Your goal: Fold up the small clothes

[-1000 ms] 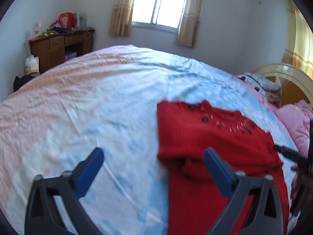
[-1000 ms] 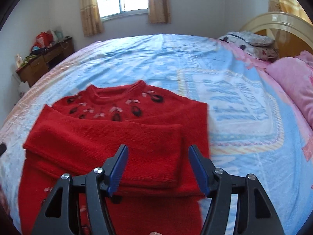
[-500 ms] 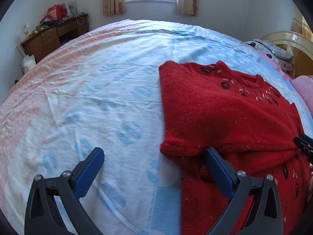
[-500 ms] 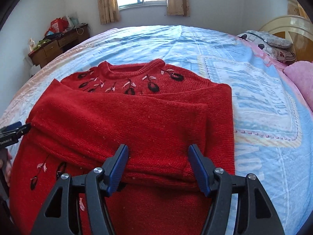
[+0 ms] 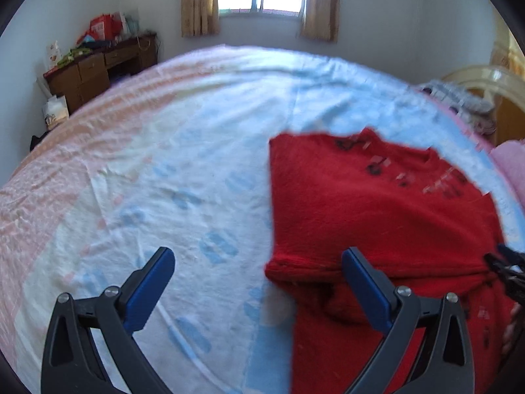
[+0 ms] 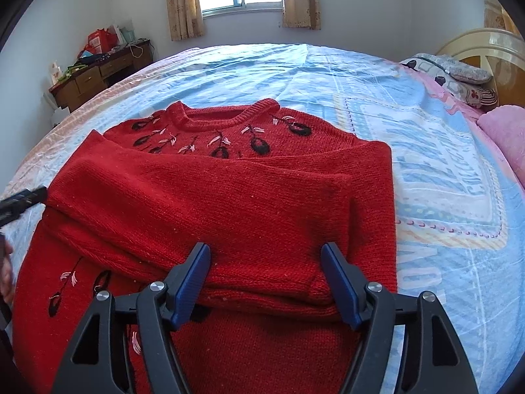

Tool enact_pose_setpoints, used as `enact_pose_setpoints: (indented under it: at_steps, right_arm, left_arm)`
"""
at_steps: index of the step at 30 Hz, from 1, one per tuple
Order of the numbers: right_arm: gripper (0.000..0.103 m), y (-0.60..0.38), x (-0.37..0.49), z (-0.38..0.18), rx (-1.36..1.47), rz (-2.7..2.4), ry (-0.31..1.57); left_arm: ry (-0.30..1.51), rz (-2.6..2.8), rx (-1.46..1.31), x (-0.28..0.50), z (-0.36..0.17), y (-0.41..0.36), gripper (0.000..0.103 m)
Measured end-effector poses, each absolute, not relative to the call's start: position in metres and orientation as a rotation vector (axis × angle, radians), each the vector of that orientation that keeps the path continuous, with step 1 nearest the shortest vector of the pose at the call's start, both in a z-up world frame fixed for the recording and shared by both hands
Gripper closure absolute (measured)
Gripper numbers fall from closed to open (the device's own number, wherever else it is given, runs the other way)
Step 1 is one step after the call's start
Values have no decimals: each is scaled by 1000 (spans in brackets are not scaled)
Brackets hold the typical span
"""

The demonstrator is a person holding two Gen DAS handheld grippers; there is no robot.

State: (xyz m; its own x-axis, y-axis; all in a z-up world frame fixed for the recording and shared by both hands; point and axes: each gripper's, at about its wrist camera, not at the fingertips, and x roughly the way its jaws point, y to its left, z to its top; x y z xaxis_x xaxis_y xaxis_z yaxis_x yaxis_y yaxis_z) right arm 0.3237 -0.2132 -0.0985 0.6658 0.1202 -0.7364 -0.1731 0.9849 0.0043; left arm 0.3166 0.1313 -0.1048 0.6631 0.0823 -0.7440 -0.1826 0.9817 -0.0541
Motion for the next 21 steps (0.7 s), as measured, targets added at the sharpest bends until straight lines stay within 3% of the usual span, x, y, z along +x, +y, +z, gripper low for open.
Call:
enact_pose_setpoints:
  at_steps: [21]
  right_arm:
    - [28,-220,310,-94,-23,177,795]
  left_arm:
    - [848,121,-134,303,-111,128,0]
